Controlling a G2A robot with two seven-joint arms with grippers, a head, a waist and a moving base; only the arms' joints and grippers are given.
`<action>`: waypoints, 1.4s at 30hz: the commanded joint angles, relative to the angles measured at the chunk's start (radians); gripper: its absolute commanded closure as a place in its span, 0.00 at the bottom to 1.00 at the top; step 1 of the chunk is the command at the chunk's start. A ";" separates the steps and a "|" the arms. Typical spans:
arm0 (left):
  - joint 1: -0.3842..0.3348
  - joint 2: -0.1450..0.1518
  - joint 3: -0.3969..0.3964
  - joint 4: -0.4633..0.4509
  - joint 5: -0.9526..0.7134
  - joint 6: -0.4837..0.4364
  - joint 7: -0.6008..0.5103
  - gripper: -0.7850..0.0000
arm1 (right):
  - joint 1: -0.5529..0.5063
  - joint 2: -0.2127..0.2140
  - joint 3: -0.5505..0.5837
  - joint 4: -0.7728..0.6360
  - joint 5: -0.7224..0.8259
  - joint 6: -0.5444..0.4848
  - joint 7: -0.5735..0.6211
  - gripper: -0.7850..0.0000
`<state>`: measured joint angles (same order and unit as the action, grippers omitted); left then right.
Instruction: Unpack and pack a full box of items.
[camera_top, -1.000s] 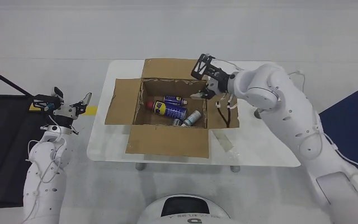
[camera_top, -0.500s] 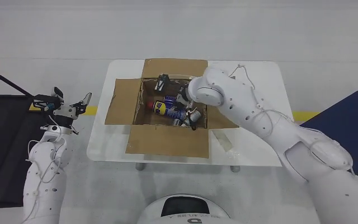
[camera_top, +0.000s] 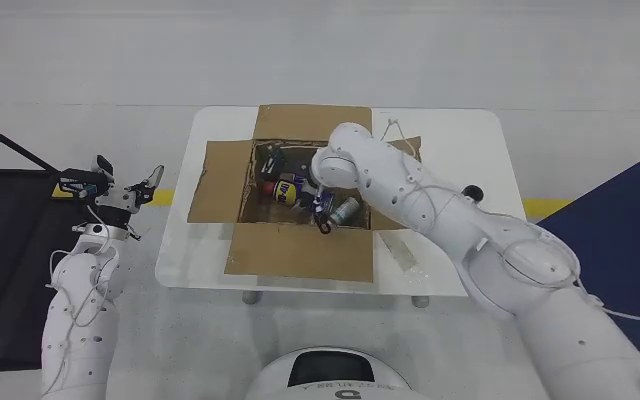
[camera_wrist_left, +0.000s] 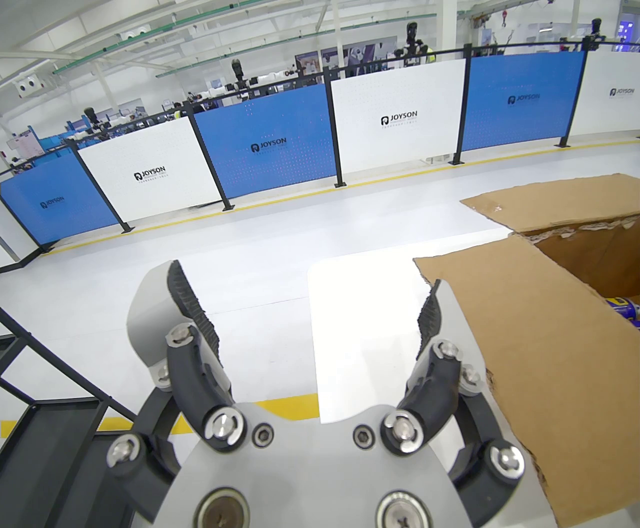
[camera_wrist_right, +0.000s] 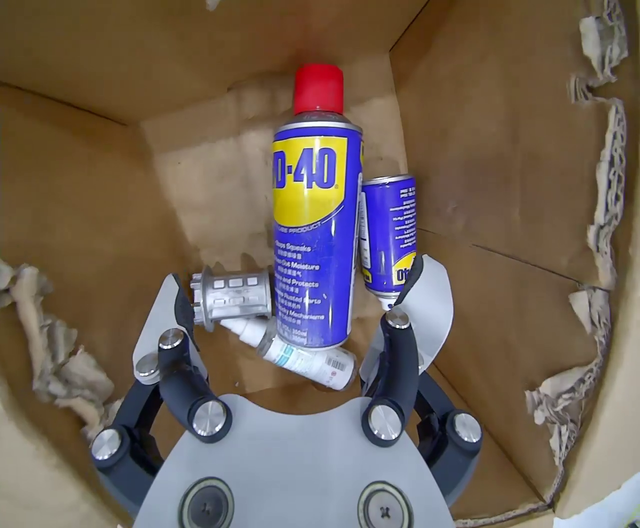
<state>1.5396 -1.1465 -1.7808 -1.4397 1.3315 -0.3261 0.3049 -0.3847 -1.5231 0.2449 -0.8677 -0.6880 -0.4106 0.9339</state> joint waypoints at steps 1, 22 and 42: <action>0.000 0.000 0.000 0.000 0.000 0.000 0.000 0.00 | 0.000 -0.029 -0.015 0.048 -0.012 -0.014 -0.021 0.11; 0.000 0.000 0.000 0.000 0.000 0.000 0.000 0.00 | 0.027 -0.261 -0.057 0.469 -0.063 -0.133 -0.087 0.47; 0.000 0.000 0.000 0.000 0.000 0.000 0.000 0.00 | 0.027 -0.366 -0.054 0.632 -0.114 -0.127 -0.093 1.00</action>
<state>1.5396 -1.1465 -1.7808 -1.4397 1.3315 -0.3261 0.3049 -0.3594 -1.8871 0.1897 -0.2385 -0.8006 -0.5380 0.8423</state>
